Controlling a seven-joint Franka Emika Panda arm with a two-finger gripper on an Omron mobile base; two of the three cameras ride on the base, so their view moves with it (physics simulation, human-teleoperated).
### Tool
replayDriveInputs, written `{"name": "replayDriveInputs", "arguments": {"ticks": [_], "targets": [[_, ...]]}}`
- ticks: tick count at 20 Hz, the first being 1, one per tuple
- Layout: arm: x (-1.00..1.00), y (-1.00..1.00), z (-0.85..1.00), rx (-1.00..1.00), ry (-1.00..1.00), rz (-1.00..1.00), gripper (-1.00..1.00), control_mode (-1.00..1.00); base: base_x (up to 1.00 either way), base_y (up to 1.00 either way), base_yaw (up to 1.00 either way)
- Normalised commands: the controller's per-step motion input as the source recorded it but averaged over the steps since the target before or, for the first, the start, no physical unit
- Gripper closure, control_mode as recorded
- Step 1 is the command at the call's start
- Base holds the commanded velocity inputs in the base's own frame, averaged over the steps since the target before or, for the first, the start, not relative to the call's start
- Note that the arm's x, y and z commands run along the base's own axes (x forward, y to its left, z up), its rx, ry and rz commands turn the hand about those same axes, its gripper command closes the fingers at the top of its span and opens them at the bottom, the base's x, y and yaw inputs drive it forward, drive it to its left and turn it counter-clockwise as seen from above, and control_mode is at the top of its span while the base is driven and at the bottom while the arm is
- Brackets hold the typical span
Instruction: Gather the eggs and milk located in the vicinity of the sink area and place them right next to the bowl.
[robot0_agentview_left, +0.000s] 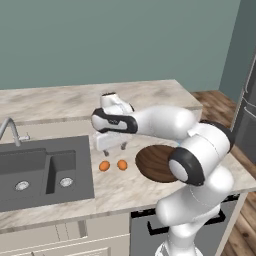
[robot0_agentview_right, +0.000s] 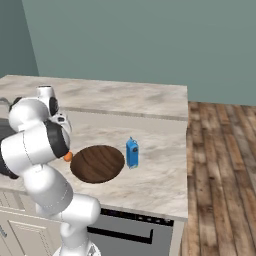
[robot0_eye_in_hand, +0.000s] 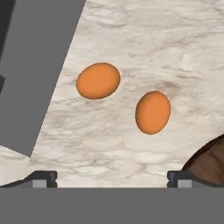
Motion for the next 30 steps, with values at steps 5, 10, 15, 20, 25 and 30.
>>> {"name": "replayDriveInputs", "arguments": {"ticks": [5,10,15,20,25,30], "targets": [[0.0,-0.22,-0.48,0.0,-0.02,-0.12,-1.0,-1.0,0.0,0.0,0.0],[0.0,-0.21,-0.63,0.0,-0.12,-0.11,-1.0,-1.0,0.0,0.0,0.0],[0.1,-0.05,-0.13,0.0,-0.07,-0.1,-1.0,-1.0,0.0,0.0,0.0],[0.26,0.0,0.0,0.0,-0.02,-0.1,-1.0,-1.0,0.0,0.0,0.0],[0.43,0.0,0.0,0.0,0.0,-0.11,-1.0,-1.0,0.0,0.0,0.0],[0.03,0.0,0.0,0.0,0.0,-0.07,-1.0,-1.0,0.0,0.0,0.0]]}}
